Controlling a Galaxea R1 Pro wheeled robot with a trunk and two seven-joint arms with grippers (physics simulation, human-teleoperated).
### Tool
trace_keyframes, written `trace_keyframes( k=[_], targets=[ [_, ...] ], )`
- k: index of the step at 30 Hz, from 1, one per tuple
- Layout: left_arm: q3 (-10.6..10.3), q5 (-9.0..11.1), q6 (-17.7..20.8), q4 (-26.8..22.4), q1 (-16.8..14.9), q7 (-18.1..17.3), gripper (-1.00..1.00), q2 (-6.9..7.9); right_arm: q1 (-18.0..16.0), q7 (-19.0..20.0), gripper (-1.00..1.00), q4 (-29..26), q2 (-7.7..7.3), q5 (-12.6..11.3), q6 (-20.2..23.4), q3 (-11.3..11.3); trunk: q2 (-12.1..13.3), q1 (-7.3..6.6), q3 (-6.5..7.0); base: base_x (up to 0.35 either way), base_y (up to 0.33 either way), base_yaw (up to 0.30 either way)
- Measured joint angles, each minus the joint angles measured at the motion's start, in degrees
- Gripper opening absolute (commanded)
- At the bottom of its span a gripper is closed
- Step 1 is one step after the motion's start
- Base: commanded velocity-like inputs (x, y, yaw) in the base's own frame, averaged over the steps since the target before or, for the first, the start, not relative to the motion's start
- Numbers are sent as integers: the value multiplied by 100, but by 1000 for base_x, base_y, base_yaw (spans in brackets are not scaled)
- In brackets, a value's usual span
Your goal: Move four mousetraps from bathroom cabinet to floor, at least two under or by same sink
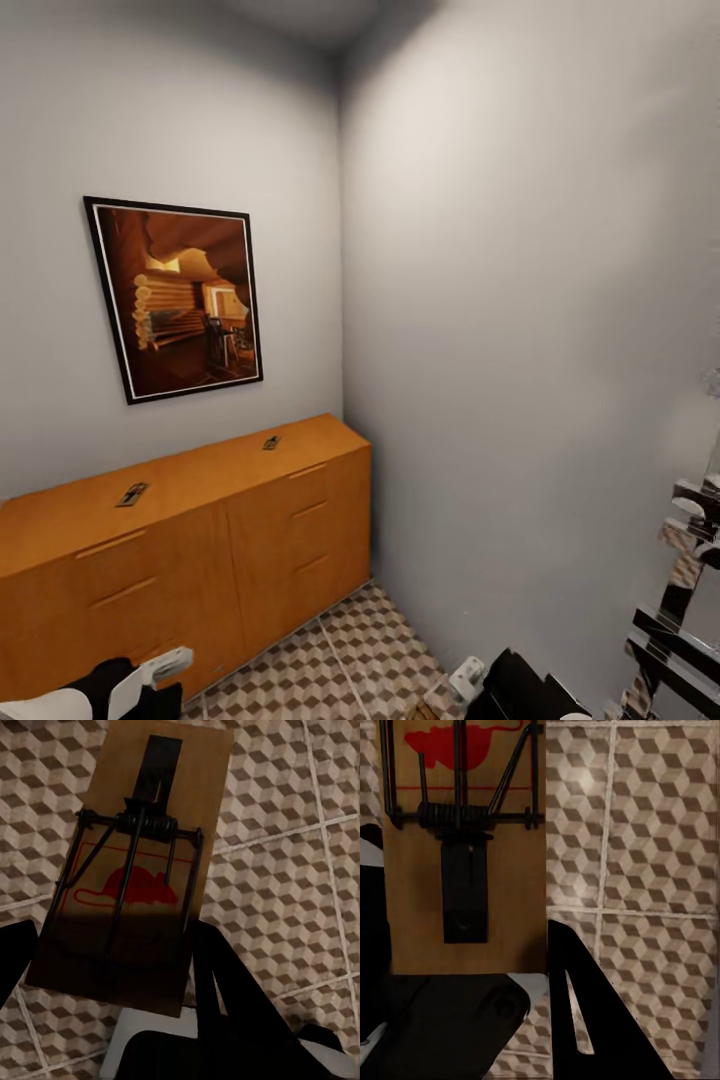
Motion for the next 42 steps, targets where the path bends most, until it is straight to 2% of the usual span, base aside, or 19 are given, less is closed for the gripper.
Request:
trace_keyframes(
  k=[8, 10, 14, 19, 24, 25, 32, 34, 35, 37, 42],
  targets=[
    [-2, 66, -162, -2, 529, -1, -100, -84, 40, -763, -100, 843, -74, -12, -376, -8, 321, -176, 155, 0, 0, -240],
    [2, 97, -291, -3, 638, -2, -100, -95, 41, -945, -100, 1079, -98, -11, -527, -5, 323, -177, 160, 0, 0, -264],
    [7, 170, -554, -4, 801, -4, -100, -102, 40, -1149, -100, 1317, -163, -11, -712, -7, 323, -176, 170, 0, 0, -280],
    [7, 245, -642, 0, 963, -11, -100, -103, 100, -1215, -100, 1401, -281, -28, -770, -4, 323, -176, 176, 0, 0, -250],
    [4, 253, -732, -4, 1058, -14, -100, -103, 142, -1224, -100, 1409, -322, -253, -773, -12, 323, -176, 177, -1, 0, -76],
    [2, 252, -855, 0, 1085, -14, -100, -103, 151, -1360, -100, 1415, -335, -437, -766, -10, 323, -176, 177, -30, 10, -82],
    [3, 246, -908, 3, 1101, -15, -100, -107, 157, -1641, -100, 1419, -402, -649, -753, -11, 324, -174, 190, -180, 99, -186],
    [3, 244, -913, 4, 1117, -15, -100, -117, 156, -1673, -100, 1419, -411, -785, -744, -12, 324, -174, 195, -270, 166, -260],
    [3, 243, -915, 4, 1131, -15, -100, -126, 158, -1700, -100, 1419, -441, -1046, -730, -10, 324, -174, 198, -280, 178, -272],
    [3, 243, -917, 5, 1135, -15, -100, -129, 161, -1708, -100, 1432, -470, -1202, -723, -6, 323, -173, 203, -283, 181, -275],
    [3, 244, -917, 4, 1138, -15, -100, -132, 163, -1782, -100, 1462, -494, -1295, -719, -10, 325, -174, 219, -284, 189, -278]
  ],
)
